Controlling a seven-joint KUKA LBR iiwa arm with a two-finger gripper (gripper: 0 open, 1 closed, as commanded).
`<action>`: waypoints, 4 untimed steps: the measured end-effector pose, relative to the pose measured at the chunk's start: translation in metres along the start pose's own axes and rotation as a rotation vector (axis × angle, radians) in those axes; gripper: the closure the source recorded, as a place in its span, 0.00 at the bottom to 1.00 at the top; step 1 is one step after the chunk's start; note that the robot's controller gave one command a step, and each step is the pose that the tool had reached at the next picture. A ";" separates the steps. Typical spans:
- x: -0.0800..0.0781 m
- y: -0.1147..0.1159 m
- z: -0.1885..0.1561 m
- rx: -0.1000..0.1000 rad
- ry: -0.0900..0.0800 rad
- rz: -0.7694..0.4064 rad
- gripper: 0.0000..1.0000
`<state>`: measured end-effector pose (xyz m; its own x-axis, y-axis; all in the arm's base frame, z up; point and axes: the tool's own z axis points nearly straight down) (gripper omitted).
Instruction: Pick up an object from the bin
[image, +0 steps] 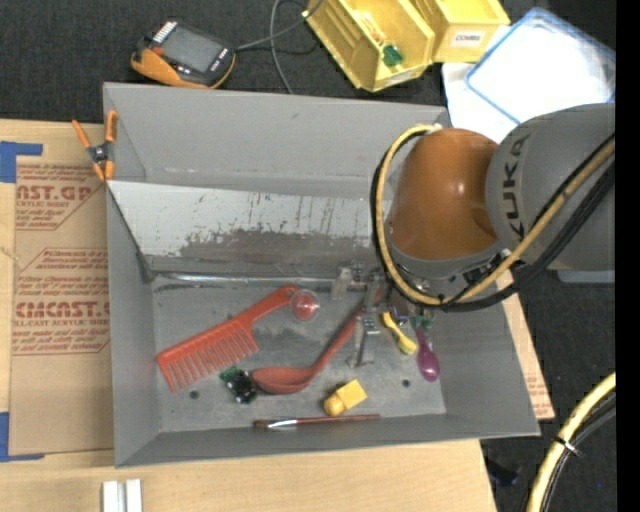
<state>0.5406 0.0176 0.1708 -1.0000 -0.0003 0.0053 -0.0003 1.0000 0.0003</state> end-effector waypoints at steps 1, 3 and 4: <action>-0.002 0.000 -0.003 0.000 -0.006 0.000 0.00; 0.000 0.159 0.100 0.002 -0.008 -0.431 0.00; -0.013 0.196 0.101 0.007 0.001 -0.328 0.00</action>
Offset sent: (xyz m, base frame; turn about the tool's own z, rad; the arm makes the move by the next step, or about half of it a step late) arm -0.0114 0.1106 -0.1008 -0.4114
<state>0.5528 0.2133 0.0701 -0.9465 -0.3226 0.0069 -0.3226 0.9465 -0.0045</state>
